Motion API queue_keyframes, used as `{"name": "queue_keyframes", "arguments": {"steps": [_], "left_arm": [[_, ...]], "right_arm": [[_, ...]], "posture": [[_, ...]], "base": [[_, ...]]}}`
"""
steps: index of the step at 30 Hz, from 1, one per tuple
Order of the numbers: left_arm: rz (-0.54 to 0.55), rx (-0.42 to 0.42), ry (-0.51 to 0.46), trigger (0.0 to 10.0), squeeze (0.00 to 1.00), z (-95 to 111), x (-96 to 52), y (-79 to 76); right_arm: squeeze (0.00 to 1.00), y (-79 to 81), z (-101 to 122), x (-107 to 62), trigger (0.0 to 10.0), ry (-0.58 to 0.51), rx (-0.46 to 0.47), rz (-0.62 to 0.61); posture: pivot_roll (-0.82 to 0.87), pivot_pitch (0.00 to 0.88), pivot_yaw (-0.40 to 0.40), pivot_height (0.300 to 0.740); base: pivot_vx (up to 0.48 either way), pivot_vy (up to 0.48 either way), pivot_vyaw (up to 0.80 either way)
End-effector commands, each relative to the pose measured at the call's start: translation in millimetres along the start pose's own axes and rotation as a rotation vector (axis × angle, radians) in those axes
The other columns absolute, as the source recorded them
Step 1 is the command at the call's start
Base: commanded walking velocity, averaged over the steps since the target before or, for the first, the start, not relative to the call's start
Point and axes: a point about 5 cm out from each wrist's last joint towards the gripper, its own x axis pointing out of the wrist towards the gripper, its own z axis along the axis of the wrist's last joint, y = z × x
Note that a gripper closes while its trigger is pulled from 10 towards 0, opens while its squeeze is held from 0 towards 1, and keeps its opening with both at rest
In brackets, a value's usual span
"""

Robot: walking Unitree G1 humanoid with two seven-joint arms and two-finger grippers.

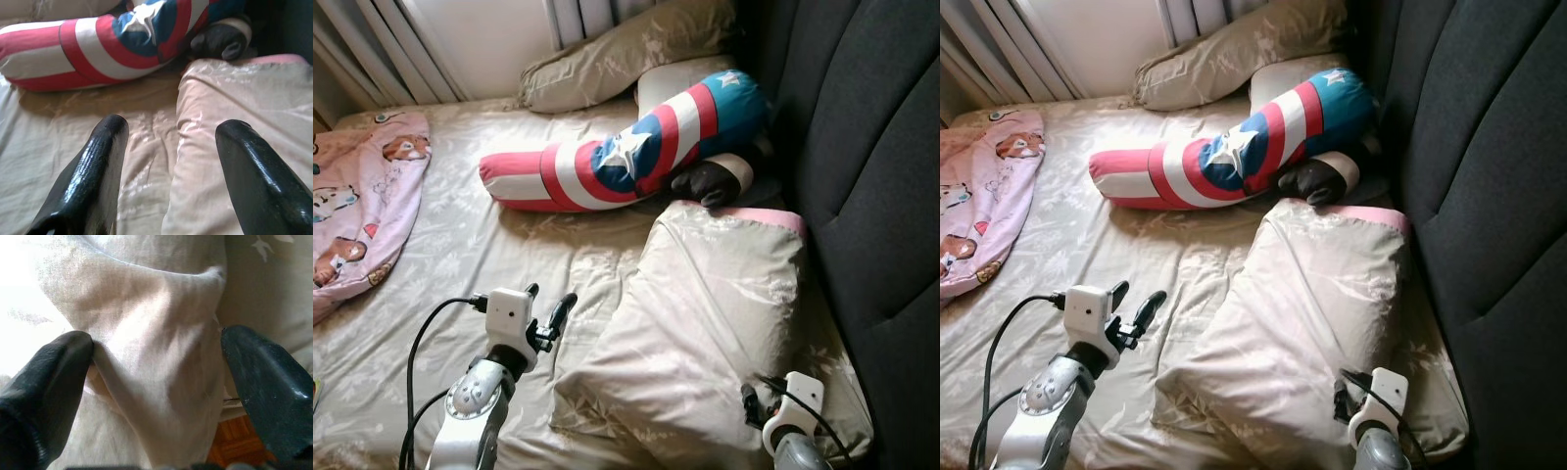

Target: Clean up the room

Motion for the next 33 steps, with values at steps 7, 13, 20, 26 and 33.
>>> {"name": "queue_keyframes", "arguments": {"steps": [7, 13, 20, 26, 33], "left_arm": [[0.002, 0.03, 0.038, 10.0, 0.0, 0, -16.0, 8.6], [0.001, 0.034, 0.051, 10.0, 0.0, 4, -25.7, 10.2], [0.005, 0.033, 0.108, 10.0, 0.0, 2, -45.1, 11.4], [0.003, 0.032, 0.127, 10.0, 0.0, 3, -49.7, 10.4], [0.002, 0.031, 0.148, 10.0, 0.0, 4, -53.5, 9.1]], "right_arm": [[0.0, 8.8, -15, -1.9, 10.0, 0.088, -0.005, 0.026], [0.0, 11.8, -29, -6.0, 10.0, 0.133, 0.011, 0.03], [0.0, 11.9, -45, -11.6, 10.0, 0.192, 0.054, 0.028], [0.0, 18.8, -44, -10.6, 10.0, 0.204, 0.048, 0.063], [0.0, 22.3, -45, -11.2, 0.0, 0.208, 0.034, 0.086]], "posture": [[0.19, 0.228, 0.134, 0.74], [0.22, 0.266, 0.15, 0.74], [0.22, 0.307, 0.167, 0.74], [0.22, 0.331, 0.172, 0.74], [0.22, 0.342, 0.172, 0.74]], "base": [[0.0, 0.0, 0.0], [0.0, 0.0, 0.0], [0.0, 0.0, 0.0], [0.0, 0.0, 0.0], [0.0, 0.0, 0.0]]}}
